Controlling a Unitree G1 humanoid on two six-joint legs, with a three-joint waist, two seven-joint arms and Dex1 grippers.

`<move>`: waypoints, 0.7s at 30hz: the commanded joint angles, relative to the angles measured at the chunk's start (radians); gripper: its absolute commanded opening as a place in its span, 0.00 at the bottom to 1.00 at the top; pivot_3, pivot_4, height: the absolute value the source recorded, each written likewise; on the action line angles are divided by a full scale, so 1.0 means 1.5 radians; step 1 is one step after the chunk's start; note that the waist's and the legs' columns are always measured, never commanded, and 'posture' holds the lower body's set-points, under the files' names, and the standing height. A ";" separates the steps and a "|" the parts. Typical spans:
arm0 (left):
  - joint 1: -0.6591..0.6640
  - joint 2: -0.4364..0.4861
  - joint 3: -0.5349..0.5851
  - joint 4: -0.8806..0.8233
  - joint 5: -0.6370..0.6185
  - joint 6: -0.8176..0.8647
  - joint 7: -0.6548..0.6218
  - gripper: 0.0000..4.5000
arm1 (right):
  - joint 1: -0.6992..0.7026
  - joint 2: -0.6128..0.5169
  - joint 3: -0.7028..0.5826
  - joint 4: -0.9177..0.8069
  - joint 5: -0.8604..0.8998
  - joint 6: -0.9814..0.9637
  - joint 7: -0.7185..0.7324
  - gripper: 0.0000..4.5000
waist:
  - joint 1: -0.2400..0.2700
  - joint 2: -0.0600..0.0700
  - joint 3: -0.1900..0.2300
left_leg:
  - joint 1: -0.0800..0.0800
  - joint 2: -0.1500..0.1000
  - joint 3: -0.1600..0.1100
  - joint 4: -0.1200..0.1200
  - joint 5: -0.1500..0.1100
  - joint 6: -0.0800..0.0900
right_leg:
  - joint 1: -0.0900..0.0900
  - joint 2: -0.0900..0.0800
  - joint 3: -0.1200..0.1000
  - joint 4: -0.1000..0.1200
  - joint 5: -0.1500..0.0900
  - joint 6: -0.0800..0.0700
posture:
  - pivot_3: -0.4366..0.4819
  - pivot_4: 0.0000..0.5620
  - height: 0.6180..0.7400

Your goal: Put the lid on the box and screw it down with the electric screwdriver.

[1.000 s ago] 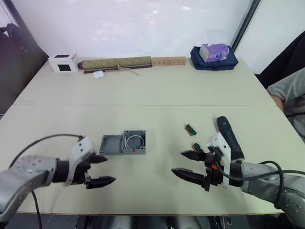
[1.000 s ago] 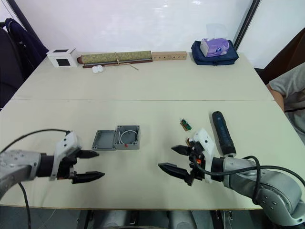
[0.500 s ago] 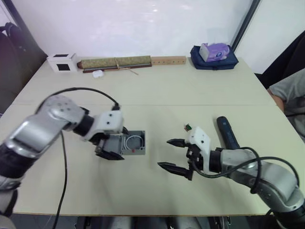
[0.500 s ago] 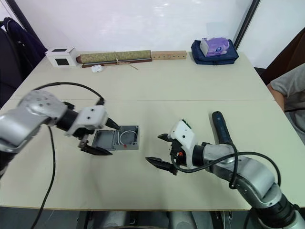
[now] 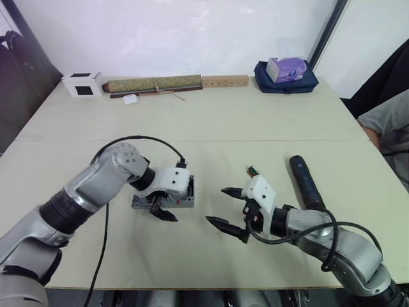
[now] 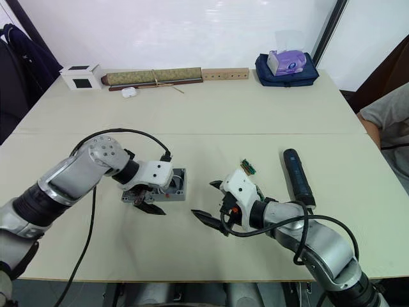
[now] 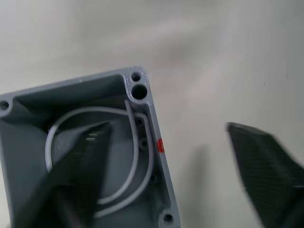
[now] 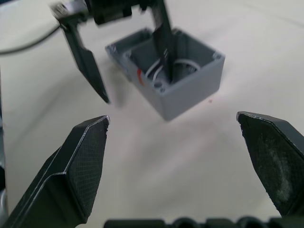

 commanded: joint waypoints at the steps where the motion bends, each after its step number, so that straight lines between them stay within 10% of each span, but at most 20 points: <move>1: -0.002 -0.003 0.008 -0.008 0.015 -0.008 -0.001 0.46 | -0.005 0.011 -0.023 -0.033 0.021 0.012 -0.008 1.00 | -0.001 0.000 0.000 | 0.000 0.000 0.000 0.000 0.000 0.000 | 0.000 0.000 0.000 0.000 0.000 0.000 | 0.48 0.27 1.00; 7: 0.009 0.003 0.008 -0.024 0.024 -0.001 -0.012 0.01 | -0.032 0.034 -0.023 -0.029 0.024 0.038 -0.022 1.00 | 0.000 0.000 0.000 | 0.000 0.000 0.000 0.000 0.000 0.000 | 0.000 0.000 0.000 0.000 0.000 0.000 | 0.48 0.27 1.00; 21: -0.077 -0.029 0.026 0.054 0.039 -0.098 -0.051 0.01 | -0.047 0.022 -0.053 -0.014 0.059 0.078 0.009 1.00 | 0.002 0.000 0.000 | 0.000 0.000 -0.001 0.001 0.000 0.000 | 0.000 0.000 -0.001 0.001 0.000 0.000 | 0.48 0.27 1.00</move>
